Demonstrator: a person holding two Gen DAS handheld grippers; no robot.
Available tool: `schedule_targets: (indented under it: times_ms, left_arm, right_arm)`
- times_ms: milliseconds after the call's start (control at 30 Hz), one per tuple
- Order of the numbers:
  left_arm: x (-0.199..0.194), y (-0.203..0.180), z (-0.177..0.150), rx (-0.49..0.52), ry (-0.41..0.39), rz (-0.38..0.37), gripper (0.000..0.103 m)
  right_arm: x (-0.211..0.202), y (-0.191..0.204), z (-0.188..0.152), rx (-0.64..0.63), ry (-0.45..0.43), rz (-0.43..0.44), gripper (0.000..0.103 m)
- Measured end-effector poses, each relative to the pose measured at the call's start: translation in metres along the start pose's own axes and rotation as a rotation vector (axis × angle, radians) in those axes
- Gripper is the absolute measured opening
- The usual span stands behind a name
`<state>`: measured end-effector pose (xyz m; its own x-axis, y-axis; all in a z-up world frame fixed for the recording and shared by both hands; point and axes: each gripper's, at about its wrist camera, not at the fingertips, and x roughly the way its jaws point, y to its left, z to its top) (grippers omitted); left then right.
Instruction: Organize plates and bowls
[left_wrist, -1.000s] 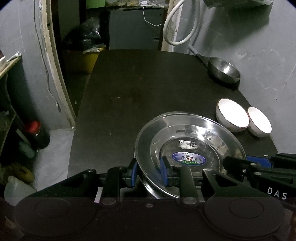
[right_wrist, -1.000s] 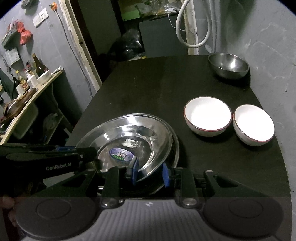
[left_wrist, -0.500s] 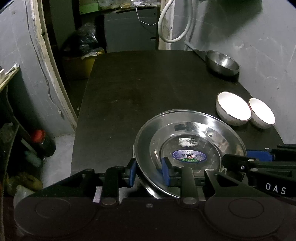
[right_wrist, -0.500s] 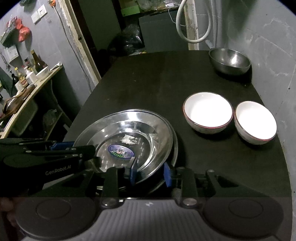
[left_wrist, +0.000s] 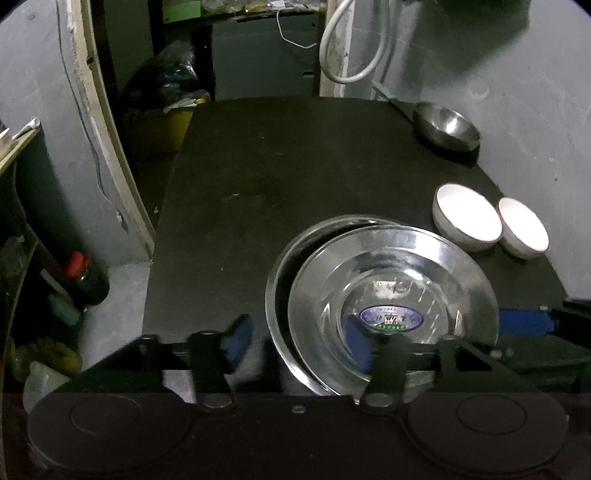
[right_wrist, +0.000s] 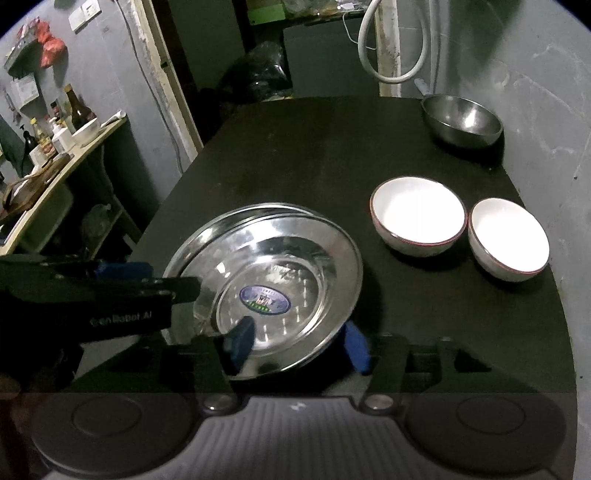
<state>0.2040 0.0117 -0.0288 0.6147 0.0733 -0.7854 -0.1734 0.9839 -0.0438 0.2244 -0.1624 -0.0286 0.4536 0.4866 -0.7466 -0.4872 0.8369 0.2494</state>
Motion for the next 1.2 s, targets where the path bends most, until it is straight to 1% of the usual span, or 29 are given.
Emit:
schedule_targets:
  times_ms: [67,100,133,167,267,333,400,467,533,733,833,900,1033,1100,1200]
  left_arm:
    - [-0.004,0.003,0.0,-0.013,-0.02,-0.001,0.078]
    - [-0.007,0.004,0.0,-0.019,-0.033,0.001,0.082]
    - [-0.009,0.006,-0.001,-0.023,-0.044,0.002,0.087]
    - [-0.011,0.007,-0.001,-0.026,-0.056,0.001,0.09]
    - [-0.021,0.014,-0.001,-0.035,-0.097,-0.013,0.096]
    - [-0.029,0.019,-0.001,-0.041,-0.132,-0.03,0.097]
    - [-0.037,0.025,-0.002,-0.047,-0.168,-0.049,0.101]
    - [-0.047,0.031,-0.005,-0.054,-0.215,-0.073,0.102]
    - [-0.055,0.036,-0.008,-0.052,-0.245,-0.099,0.102]
    - [-0.075,0.045,-0.014,-0.015,-0.29,-0.172,0.102]
    - [-0.086,0.047,-0.013,0.004,-0.312,-0.194,0.102]
    - [-0.095,0.048,-0.008,0.014,-0.309,-0.207,0.102]
    - [-0.115,0.051,0.004,0.034,-0.32,-0.268,0.102]
    - [-0.122,0.05,0.013,0.062,-0.313,-0.286,0.102]
    - [-0.127,0.045,0.023,0.101,-0.299,-0.313,0.102]
  right_arm:
    - [-0.002,0.002,-0.003,-0.002,-0.005,-0.002,0.075]
    - [-0.003,0.004,-0.004,-0.001,-0.01,-0.003,0.076]
    - [-0.004,0.005,-0.005,0.001,-0.014,-0.004,0.08]
    - [-0.006,0.007,-0.007,0.003,-0.019,-0.006,0.084]
    - [-0.008,0.012,-0.009,0.014,-0.034,-0.013,0.091]
    - [-0.009,0.015,-0.01,0.023,-0.041,-0.02,0.095]
    - [-0.011,0.019,-0.011,0.038,-0.055,-0.034,0.098]
    - [-0.016,0.024,-0.013,0.056,-0.077,-0.05,0.103]
    - [-0.019,0.027,-0.018,0.077,-0.098,-0.065,0.103]
    - [-0.042,0.038,-0.042,0.145,-0.185,-0.134,0.103]
    - [-0.065,0.044,-0.057,0.165,-0.234,-0.155,0.103]
    - [-0.085,0.045,-0.059,0.181,-0.254,-0.18,0.103]
    - [-0.131,0.041,-0.05,0.23,-0.301,-0.213,0.103]
    - [-0.153,0.039,-0.042,0.244,-0.323,-0.229,0.103]
    - [-0.17,0.036,-0.026,0.231,-0.321,-0.292,0.103]
